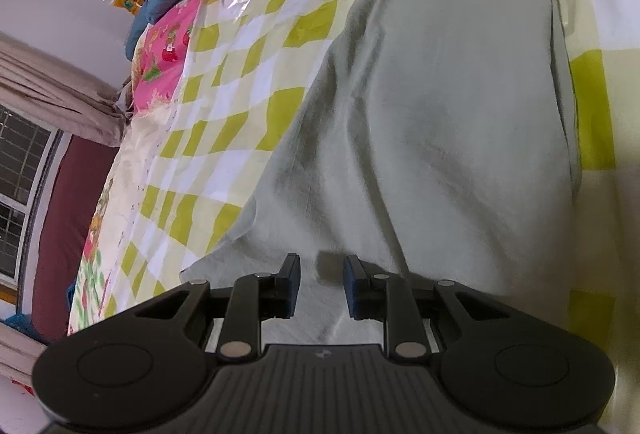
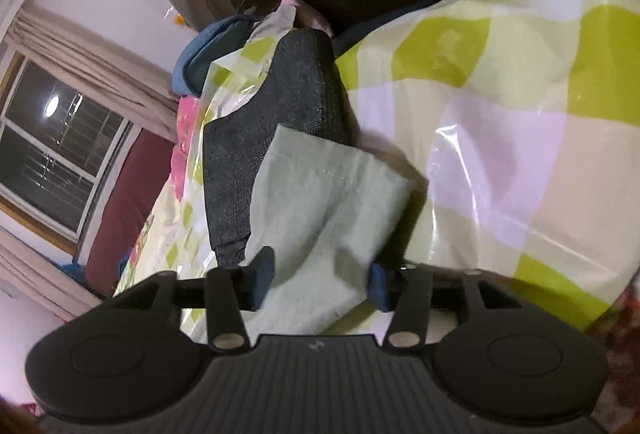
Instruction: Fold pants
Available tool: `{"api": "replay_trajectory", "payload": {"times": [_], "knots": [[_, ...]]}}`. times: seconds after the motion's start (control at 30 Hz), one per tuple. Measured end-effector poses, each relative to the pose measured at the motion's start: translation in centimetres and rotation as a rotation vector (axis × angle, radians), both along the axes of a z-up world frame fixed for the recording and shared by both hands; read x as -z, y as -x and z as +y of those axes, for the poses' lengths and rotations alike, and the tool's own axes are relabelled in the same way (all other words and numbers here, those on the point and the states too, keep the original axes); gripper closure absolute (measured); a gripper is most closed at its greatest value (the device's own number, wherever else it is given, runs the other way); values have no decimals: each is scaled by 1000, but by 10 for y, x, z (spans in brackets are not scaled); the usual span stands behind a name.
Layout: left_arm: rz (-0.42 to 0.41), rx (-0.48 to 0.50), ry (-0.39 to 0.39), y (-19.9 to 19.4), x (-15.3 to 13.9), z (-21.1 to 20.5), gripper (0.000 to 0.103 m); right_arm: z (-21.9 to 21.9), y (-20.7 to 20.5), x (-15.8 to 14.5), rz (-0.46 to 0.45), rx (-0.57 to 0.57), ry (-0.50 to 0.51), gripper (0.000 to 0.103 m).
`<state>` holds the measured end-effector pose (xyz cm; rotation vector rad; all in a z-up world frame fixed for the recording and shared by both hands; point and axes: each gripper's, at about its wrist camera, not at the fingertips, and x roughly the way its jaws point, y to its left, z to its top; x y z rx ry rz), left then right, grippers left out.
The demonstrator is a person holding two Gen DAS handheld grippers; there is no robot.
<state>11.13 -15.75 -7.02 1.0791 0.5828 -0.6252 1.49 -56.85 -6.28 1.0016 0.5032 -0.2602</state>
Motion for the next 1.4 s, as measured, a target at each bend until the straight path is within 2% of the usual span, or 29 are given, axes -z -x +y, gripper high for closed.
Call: {"api": "replay_trajectory", "payload": {"times": [0.07,0.1,0.17,0.23,0.3,0.4,0.47,0.5,0.57,0.6,0.63,0.67,0.77,0.93,1.07,1.13,1.2,1.4], "knots": [[-4,-2,-2,0,0,-1,66,0,-11,0,-8,6,16,51],[-4,-4,0,1,0,-1,66,1,-18,0,-28,8,41,56],[0,-7,6,0,-2,-1,66,-2,-31,2,-43,8,36,96],[2,-7,11,2,-3,0,66,-7,-34,6,-42,11,-55,96],[7,-12,31,5,-6,0,66,-9,-25,-1,-77,14,-60,96],[12,0,88,15,-12,-2,65,-19,0,-16,-163,54,-125,97],[5,24,146,28,-16,-7,61,-22,16,-28,-202,94,-100,97],[13,29,168,32,-15,-11,57,-23,19,-32,-187,112,-65,97],[34,37,173,37,-7,-20,56,-27,11,-27,-61,105,-46,97],[15,40,164,39,-2,-23,56,-28,8,-24,-11,101,-48,97],[-8,44,161,42,0,-25,56,-27,6,-26,-3,95,-36,97],[-13,37,172,44,-2,-24,56,-24,7,-33,-13,93,-18,97],[46,-11,263,45,-17,-10,50,-6,2,-65,-90,50,26,97],[38,-119,358,57,-29,38,47,82,-50,-122,-130,-189,204,97],[4,-258,435,63,-40,89,45,205,-96,-140,-139,-460,374,97],[-7,-337,461,63,-44,121,39,278,-115,-136,-136,-617,435,97],[-31,-416,471,62,-44,150,38,347,-127,-127,-129,-751,475,97],[-39,-569,502,78,-38,228,38,504,-143,-88,-97,-1009,590,97]]}}
